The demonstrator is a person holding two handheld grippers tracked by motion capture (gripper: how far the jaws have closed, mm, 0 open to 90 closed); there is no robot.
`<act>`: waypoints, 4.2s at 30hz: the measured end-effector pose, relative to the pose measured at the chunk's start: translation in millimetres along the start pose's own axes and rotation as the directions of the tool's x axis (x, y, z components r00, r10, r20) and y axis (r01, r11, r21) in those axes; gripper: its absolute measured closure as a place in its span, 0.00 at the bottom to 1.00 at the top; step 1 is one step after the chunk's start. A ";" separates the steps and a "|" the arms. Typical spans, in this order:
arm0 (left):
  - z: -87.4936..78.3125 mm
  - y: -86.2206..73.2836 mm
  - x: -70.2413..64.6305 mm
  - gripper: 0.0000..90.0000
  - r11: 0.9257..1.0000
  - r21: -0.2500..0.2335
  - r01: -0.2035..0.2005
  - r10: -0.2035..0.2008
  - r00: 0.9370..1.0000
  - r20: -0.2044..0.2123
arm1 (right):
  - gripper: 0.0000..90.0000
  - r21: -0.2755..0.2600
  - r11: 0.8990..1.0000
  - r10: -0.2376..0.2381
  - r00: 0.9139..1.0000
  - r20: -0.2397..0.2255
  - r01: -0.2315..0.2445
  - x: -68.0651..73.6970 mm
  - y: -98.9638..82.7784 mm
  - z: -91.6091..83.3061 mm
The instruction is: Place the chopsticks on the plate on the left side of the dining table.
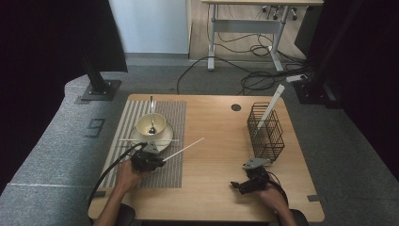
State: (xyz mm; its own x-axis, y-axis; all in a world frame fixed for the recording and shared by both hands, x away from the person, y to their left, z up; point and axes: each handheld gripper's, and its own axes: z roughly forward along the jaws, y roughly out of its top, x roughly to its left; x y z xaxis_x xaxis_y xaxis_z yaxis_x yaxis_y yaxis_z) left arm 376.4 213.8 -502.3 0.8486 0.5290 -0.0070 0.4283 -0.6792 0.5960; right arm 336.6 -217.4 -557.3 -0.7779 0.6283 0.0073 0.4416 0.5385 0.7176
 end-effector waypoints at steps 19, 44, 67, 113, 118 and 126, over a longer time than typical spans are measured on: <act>-17.2 -17.7 32.8 0.93 0.992 0.026 0.127 -0.125 0.989 -0.077 | 0.00 0.010 1.000 0.019 0.999 0.034 -0.019 3.0 -2.6 -0.5; -29.1 -31.9 62.8 0.93 0.970 0.063 0.233 -0.222 0.965 -0.142 | 0.00 0.009 1.000 0.017 0.999 0.034 -0.017 2.8 -2.6 -0.4; -30.2 -28.2 66.8 0.91 0.970 0.025 0.241 -0.232 0.954 -0.189 | 0.00 0.009 1.000 0.017 0.999 0.034 -0.017 2.8 -2.6 -0.4; -30.4 -35.3 86.0 0.47 0.928 -0.043 0.370 -0.351 0.832 -0.430 | 0.00 0.009 1.000 0.017 0.999 0.034 -0.017 2.8 -2.6 -0.4; -31.0 -36.8 86.6 0.47 0.926 -0.054 0.374 -0.360 0.830 -0.426 | 0.00 0.009 1.000 0.017 0.999 0.034 -0.017 2.8 -2.6 -0.4; -40.3 -45.7 82.6 0.39 0.913 -0.140 0.383 -0.407 0.841 -0.356 | 0.00 0.009 1.000 0.017 0.999 0.034 -0.017 2.9 -2.6 -0.4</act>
State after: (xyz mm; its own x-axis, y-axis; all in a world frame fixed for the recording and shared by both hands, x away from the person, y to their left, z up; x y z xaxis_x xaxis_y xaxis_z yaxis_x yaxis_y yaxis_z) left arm 414.4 309.0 -497.8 0.4290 0.9025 0.0376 0.6723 -0.3468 0.6540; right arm 333.0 -217.3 -558.8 -0.7548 0.6560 -0.0041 0.4590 0.5325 0.7112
